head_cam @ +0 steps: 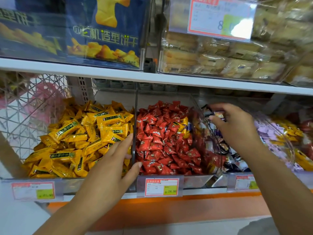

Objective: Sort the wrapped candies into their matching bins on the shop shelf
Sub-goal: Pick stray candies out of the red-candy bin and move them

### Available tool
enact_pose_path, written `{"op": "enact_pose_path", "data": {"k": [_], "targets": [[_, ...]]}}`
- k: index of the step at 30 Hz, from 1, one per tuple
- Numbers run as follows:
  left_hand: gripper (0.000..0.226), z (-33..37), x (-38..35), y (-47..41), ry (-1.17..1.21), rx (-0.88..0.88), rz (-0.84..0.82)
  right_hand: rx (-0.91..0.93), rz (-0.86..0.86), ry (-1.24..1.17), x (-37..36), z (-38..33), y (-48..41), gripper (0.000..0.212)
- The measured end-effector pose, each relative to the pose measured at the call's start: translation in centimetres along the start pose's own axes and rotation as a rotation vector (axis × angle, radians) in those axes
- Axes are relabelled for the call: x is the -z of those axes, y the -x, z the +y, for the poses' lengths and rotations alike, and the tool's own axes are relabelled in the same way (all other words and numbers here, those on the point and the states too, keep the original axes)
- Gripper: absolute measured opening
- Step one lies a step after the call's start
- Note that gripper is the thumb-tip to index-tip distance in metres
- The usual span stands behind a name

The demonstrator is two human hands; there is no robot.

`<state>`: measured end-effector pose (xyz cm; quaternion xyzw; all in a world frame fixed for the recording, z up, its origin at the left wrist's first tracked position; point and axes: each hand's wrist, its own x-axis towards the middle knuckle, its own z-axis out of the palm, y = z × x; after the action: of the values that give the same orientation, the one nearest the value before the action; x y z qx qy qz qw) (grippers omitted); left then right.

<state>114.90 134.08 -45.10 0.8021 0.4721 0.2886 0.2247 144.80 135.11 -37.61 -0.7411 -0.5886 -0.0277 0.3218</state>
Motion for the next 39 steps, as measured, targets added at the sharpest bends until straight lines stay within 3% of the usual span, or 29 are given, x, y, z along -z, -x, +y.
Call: {"op": "enact_pose_path", "data": {"k": [2, 4, 7, 10, 13, 19, 25, 33, 39], "targets": [[0.074, 0.1, 0.1, -0.1, -0.008, -0.010, 0.000, -0.021, 0.026, 0.066, 0.1, 0.1, 0.1, 0.030], [0.070, 0.2, 0.1, -0.1, -0.021, -0.018, 0.000, 0.090, 0.040, -0.041, -0.7, -1.6, 0.8, 0.024], [0.067, 0.3, 0.2, -0.1, -0.004, -0.018, 0.005, 0.176, -0.220, -0.188, -4.1, -4.6, 1.7, 0.031], [0.069, 0.1, 0.1, -0.1, 0.015, -0.024, 0.005, 0.031, -0.485, -0.199, -8.1, -5.4, 0.9, 0.046], [0.071, 0.2, 0.3, 0.0, -0.004, -0.022, -0.009, -0.038, -0.583, -0.116, -10.6, -5.4, -0.1, 0.050], [0.078, -0.3, 0.1, 0.0, -0.004, -0.018, -0.020, -0.014, -0.573, -0.090, -10.7, -5.0, -0.8, 0.038], [0.076, -0.2, 0.0, -0.1, -0.007, -0.013, -0.006, 0.024, -0.498, -0.219, -7.0, -3.9, 0.4, 0.047], [0.073, 0.0, -0.3, 0.0, -0.018, -0.018, 0.031, 0.062, -0.367, -0.300, -4.3, -3.3, 2.4, 0.012], [0.073, 0.4, -0.2, 0.1, -0.023, 0.012, 0.045, 0.098, -0.435, -0.353, -5.0, -3.8, 2.7, 0.044]]}}
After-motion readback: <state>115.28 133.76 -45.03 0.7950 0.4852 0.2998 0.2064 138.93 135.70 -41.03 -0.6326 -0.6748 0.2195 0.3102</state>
